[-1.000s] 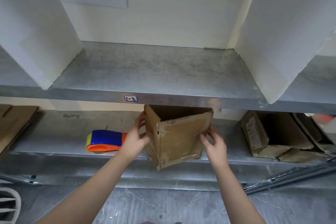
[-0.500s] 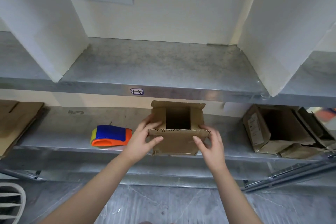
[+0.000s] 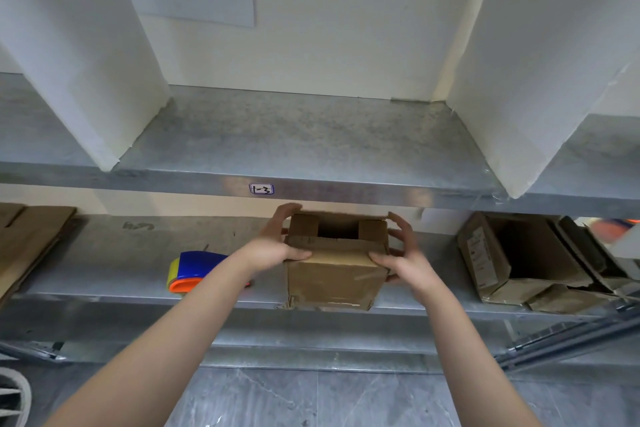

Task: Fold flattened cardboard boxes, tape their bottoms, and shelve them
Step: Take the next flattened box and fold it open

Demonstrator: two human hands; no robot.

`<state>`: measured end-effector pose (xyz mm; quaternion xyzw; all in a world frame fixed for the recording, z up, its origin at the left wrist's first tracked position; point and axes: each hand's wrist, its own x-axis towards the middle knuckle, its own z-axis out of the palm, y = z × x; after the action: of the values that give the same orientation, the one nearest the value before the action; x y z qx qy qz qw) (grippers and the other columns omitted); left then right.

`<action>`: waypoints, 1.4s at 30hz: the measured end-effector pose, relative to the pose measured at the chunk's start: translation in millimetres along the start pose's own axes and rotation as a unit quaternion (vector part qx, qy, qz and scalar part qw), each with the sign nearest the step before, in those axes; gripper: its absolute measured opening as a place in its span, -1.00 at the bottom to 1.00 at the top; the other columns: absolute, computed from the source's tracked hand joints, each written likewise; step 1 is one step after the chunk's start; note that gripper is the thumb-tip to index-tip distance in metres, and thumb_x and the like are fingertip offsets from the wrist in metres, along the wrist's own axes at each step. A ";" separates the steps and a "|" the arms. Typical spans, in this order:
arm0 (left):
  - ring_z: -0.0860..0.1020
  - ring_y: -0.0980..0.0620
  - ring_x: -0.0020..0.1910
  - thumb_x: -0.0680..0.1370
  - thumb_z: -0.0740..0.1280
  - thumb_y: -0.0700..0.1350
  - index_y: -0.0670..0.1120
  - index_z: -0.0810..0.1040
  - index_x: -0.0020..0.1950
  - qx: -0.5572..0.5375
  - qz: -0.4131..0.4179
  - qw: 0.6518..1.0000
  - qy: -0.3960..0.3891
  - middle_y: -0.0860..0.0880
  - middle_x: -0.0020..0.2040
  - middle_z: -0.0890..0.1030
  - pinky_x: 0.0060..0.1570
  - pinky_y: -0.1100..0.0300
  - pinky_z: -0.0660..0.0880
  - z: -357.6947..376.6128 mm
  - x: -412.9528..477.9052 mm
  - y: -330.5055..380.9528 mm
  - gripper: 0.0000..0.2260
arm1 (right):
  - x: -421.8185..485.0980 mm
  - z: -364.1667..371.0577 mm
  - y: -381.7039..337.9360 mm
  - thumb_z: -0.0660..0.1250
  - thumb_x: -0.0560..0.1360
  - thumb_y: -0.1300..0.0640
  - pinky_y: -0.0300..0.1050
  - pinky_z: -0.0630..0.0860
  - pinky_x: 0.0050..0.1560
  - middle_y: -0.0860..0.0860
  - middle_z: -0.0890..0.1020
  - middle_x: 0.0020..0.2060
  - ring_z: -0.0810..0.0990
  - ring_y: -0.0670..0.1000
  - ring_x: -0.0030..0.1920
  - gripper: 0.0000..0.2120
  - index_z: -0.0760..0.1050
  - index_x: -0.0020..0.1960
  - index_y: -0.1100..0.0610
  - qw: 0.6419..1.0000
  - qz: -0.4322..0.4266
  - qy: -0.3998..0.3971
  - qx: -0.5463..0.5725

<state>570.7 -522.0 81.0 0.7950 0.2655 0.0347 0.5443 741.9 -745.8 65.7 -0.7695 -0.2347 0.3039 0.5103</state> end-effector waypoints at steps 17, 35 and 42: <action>0.34 0.04 0.41 0.47 0.45 0.04 0.26 0.39 0.32 0.046 0.061 0.995 0.065 0.04 0.47 0.32 0.34 0.15 0.31 36.3 -14.0 -28.0 -0.54 | -24.7 3.3 20.7 0.49 0.44 0.01 0.07 0.49 0.28 -0.18 0.51 0.22 0.45 -0.06 0.22 -0.58 0.48 0.26 -0.10 0.995 -0.022 0.091 -0.034; 0.23 0.21 0.41 0.52 0.38 0.09 0.07 0.38 0.41 0.122 0.062 0.989 0.057 0.17 0.49 0.19 0.35 0.25 0.26 33.8 2.6 -63.2 -0.52 | 6.2 32.1 45.2 0.41 0.50 0.05 -0.09 0.42 0.29 -0.16 0.50 0.23 0.45 0.01 0.31 -0.61 0.45 0.30 -0.10 0.997 0.026 0.070 -0.027; 0.14 0.05 0.49 0.53 0.29 0.21 0.10 0.36 0.44 0.212 0.054 0.975 0.043 0.16 0.52 0.19 0.42 0.12 0.17 19.4 22.5 -56.3 -0.50 | 18.8 38.6 43.4 0.32 0.56 0.00 -0.19 0.37 0.26 -0.10 0.41 0.34 0.42 -0.02 0.33 -0.58 0.36 0.40 -0.09 0.995 -0.003 0.061 -0.076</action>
<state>575.1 -513.0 18.1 0.9034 0.2466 0.0408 0.3484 730.1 -724.4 9.7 -0.8228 -0.2276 0.2358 0.4643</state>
